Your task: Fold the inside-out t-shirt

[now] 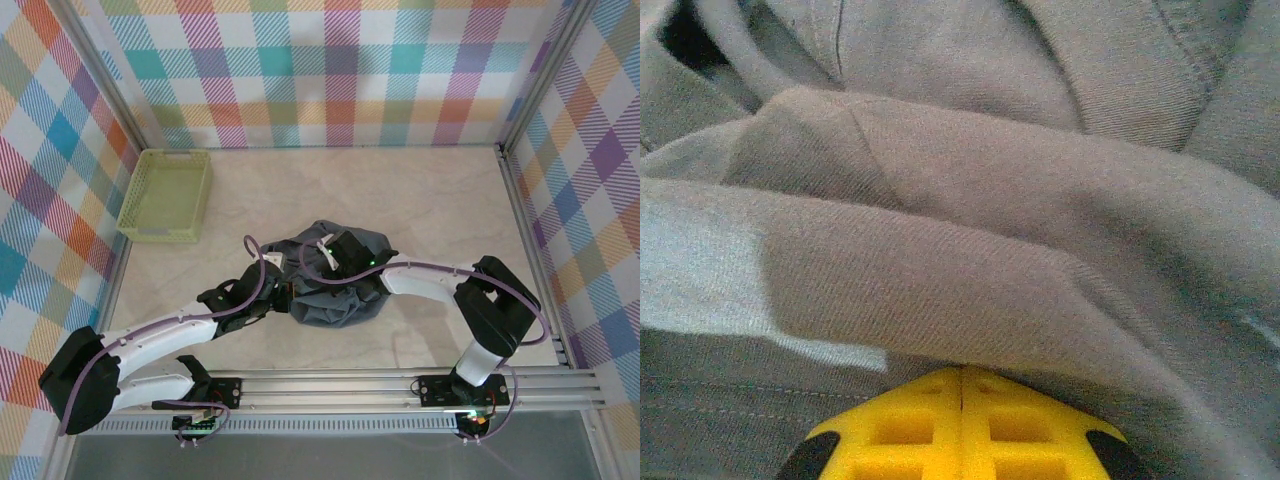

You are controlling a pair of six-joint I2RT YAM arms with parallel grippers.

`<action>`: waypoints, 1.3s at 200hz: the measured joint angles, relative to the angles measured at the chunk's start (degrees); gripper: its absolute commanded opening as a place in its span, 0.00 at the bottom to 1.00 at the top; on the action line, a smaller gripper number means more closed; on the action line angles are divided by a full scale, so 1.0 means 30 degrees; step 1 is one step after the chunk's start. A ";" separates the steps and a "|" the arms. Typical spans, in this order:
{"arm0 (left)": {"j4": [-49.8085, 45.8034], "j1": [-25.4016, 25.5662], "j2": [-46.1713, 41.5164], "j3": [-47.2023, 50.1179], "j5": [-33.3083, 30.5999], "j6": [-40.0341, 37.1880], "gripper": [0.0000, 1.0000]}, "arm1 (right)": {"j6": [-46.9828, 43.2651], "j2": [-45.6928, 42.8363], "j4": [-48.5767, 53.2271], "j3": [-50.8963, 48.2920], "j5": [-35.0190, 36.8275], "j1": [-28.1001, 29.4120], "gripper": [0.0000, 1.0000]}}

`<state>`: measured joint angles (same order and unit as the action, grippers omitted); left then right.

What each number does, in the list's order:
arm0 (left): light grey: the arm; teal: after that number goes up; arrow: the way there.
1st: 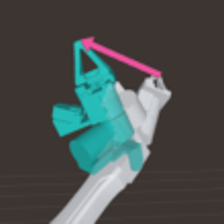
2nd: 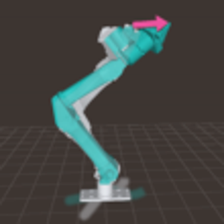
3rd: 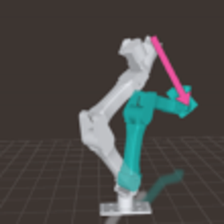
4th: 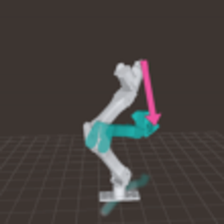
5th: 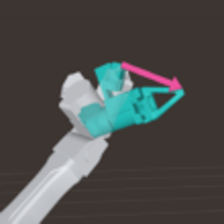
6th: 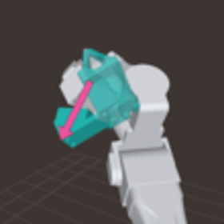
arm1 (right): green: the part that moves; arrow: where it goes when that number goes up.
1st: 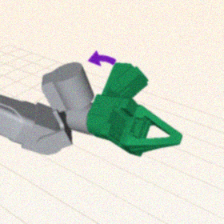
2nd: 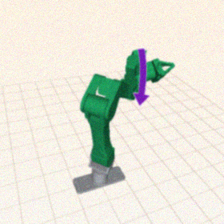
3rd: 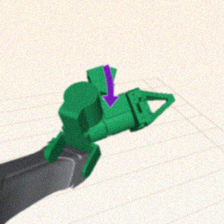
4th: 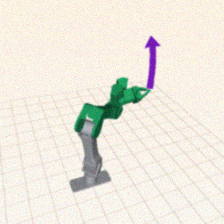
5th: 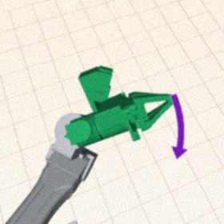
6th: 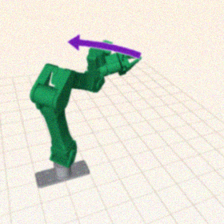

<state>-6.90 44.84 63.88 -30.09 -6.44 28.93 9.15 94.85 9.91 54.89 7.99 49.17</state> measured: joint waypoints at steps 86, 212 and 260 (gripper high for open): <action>-0.0714 0.0000 -0.0255 -0.0124 -0.0437 -0.0590 0.42 | 0.1333 -0.0838 0.0393 0.0073 -0.0153 0.0000 0.29; -0.3541 -0.0124 0.4852 -0.5880 -0.1530 -0.2004 0.69 | 0.7257 0.2062 0.3891 0.3053 0.0641 -0.0138 0.18; -0.3585 -0.0146 0.4867 -0.5690 -0.1523 -0.2004 0.68 | 0.7096 0.2280 0.4087 0.3774 0.0597 -0.0197 0.00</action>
<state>-17.65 44.40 78.48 -47.16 -11.00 22.92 30.44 101.69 22.17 66.22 9.78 48.58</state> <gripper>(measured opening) 0.679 0.068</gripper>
